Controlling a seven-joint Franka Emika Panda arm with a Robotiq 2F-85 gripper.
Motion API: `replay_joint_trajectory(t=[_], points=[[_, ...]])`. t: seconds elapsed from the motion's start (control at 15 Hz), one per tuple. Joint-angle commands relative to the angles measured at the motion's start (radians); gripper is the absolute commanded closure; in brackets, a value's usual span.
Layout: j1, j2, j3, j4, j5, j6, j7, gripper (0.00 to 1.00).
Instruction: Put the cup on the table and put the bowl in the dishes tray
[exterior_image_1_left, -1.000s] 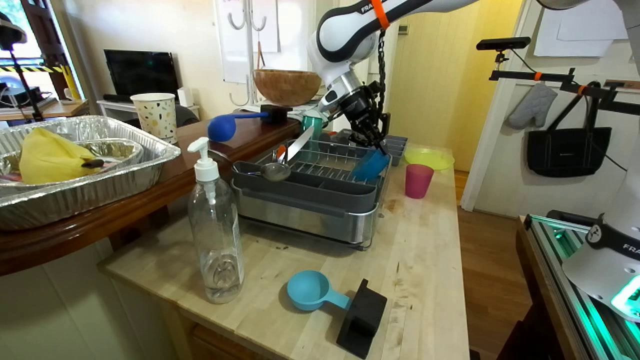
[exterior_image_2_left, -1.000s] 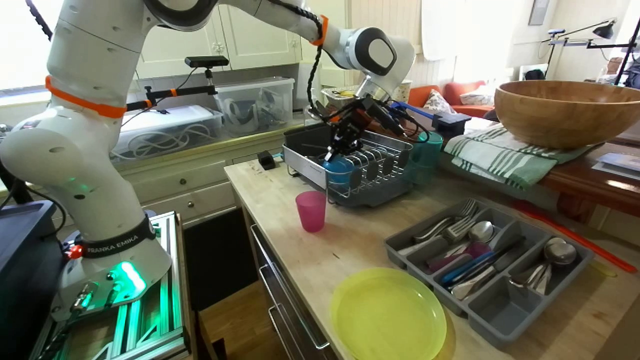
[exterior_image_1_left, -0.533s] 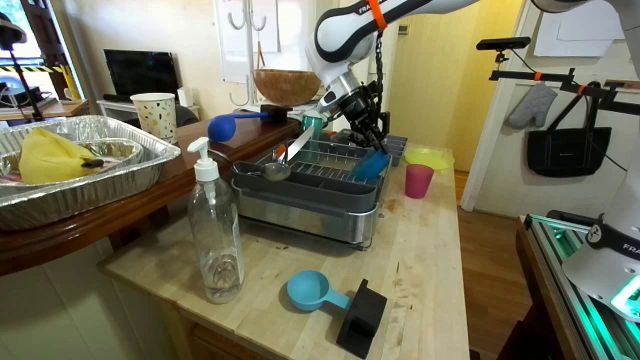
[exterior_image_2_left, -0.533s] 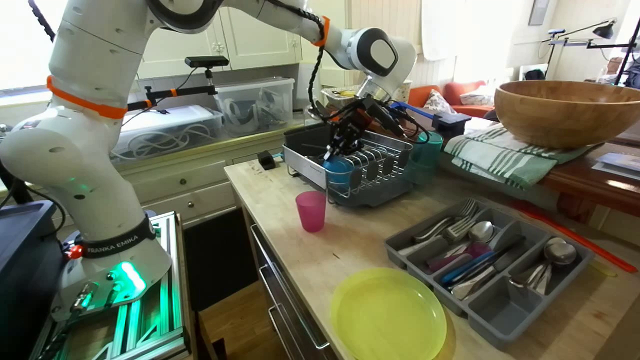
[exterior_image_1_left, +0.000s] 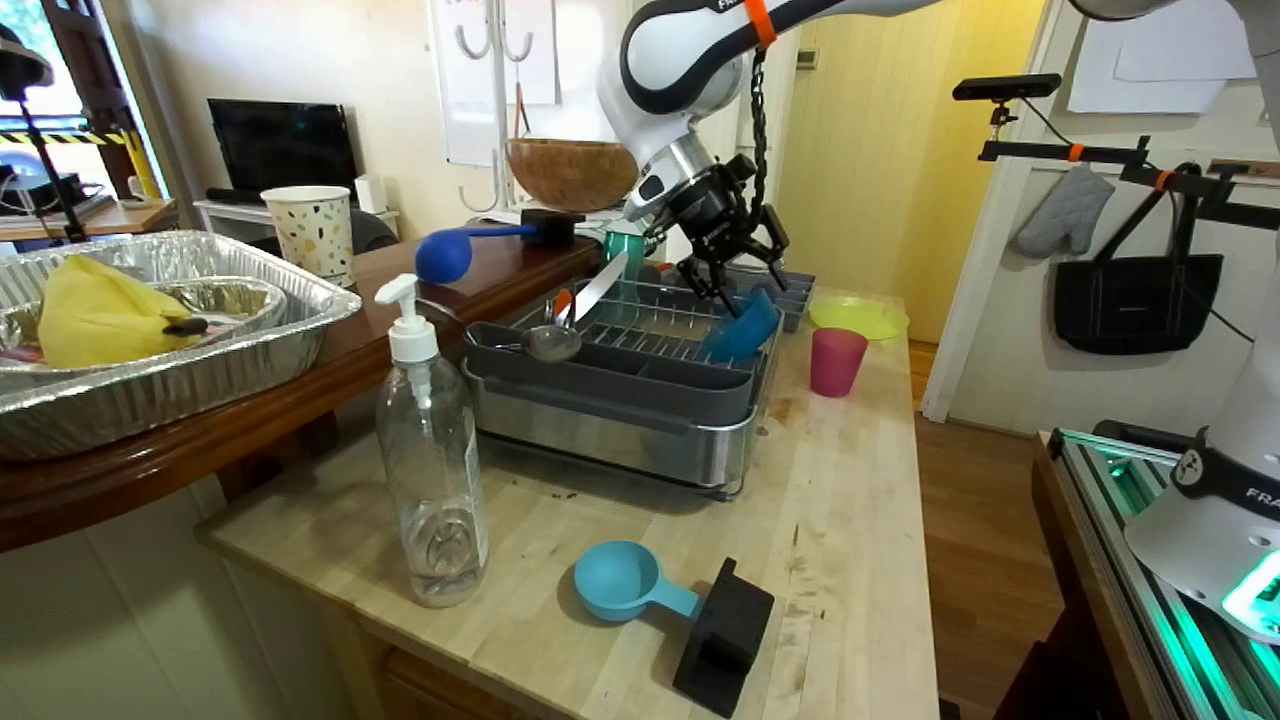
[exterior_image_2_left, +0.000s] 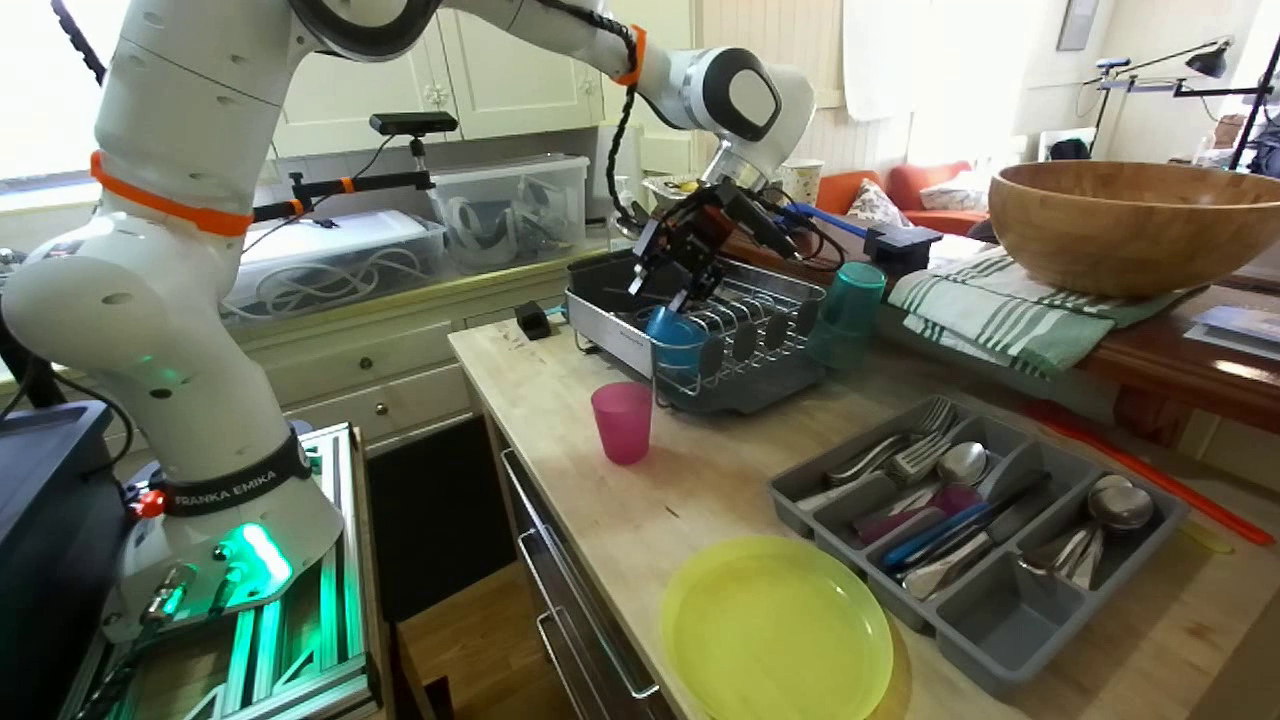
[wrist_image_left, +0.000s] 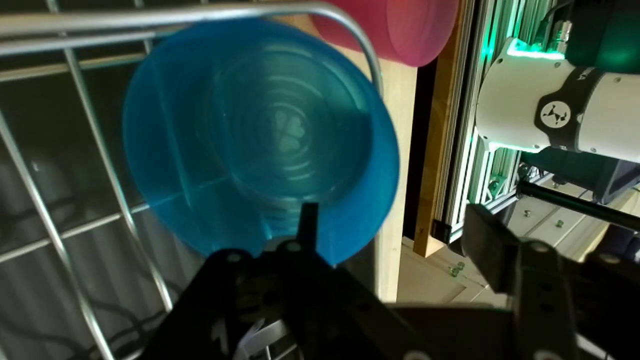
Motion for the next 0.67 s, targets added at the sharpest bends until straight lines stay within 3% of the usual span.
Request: replay_joint_trajectory(t=[0.0,0.4,0.6], points=[[0.009,-0.057,0.012,-0.027,-0.009,-0.019,0.033,0.00],[0.024,-0.182,0.010,-0.098,-0.006,0.028,0.150,0.00],[0.034,-0.263,0.000,-0.162,-0.006,0.066,0.279,0.00]])
